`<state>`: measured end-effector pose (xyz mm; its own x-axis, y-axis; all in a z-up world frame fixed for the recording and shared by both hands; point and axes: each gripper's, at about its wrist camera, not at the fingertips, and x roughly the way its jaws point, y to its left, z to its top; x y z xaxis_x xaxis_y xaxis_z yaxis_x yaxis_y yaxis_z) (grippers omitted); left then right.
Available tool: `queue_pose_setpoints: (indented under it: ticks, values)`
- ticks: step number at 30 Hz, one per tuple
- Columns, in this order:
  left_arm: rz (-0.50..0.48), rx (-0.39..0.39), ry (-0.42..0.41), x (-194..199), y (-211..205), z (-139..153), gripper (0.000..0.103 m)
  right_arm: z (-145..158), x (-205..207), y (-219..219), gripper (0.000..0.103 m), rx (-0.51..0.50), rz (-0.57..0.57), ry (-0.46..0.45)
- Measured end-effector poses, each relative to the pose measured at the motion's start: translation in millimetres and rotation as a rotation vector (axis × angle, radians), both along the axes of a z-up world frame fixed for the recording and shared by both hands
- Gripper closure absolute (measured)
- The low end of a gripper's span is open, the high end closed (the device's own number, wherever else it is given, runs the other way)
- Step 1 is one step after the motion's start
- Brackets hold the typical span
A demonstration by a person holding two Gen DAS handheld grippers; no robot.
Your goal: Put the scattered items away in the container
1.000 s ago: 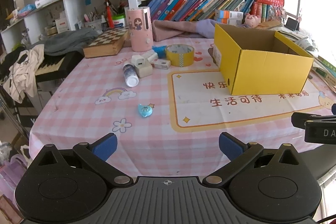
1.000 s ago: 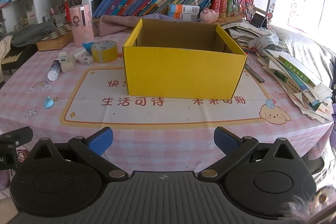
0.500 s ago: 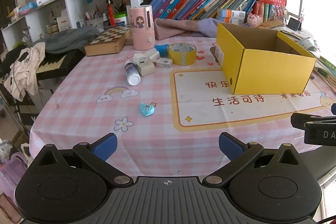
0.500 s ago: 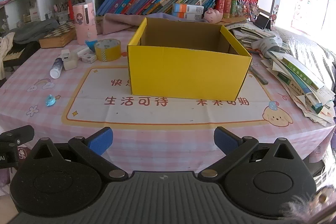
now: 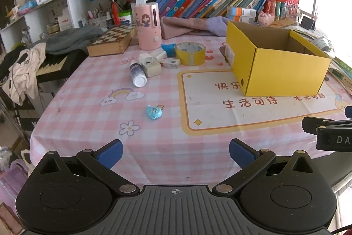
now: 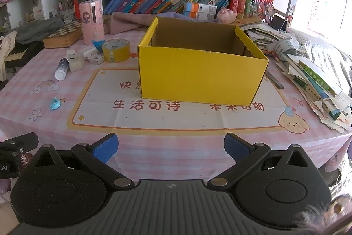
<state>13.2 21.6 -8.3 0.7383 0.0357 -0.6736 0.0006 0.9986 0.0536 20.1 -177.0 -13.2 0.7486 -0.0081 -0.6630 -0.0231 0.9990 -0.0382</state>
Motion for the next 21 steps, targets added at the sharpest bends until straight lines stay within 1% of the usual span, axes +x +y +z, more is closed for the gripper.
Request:
queue_pose_setpoints:
  ticks: [14, 17, 21]
  values:
    - [0.008, -0.015, -0.009, 1.6, 20.3, -0.5, 0.0, 4.0, 9.2, 22.2, 0.0, -0.013, 0.047, -0.007]
    - [-0.005, -0.032, -0.027, 0.3, 26.8, 1.2, 0.0, 5.3, 12.7, 30.7, 0.0, -0.014, 0.076, -0.01]
    - [0.002, -0.052, -0.04, 1.7, 34.6, 1.7, 0.0, 7.6, 16.3, 44.0, 0.0, -0.018, 0.134, -0.016]
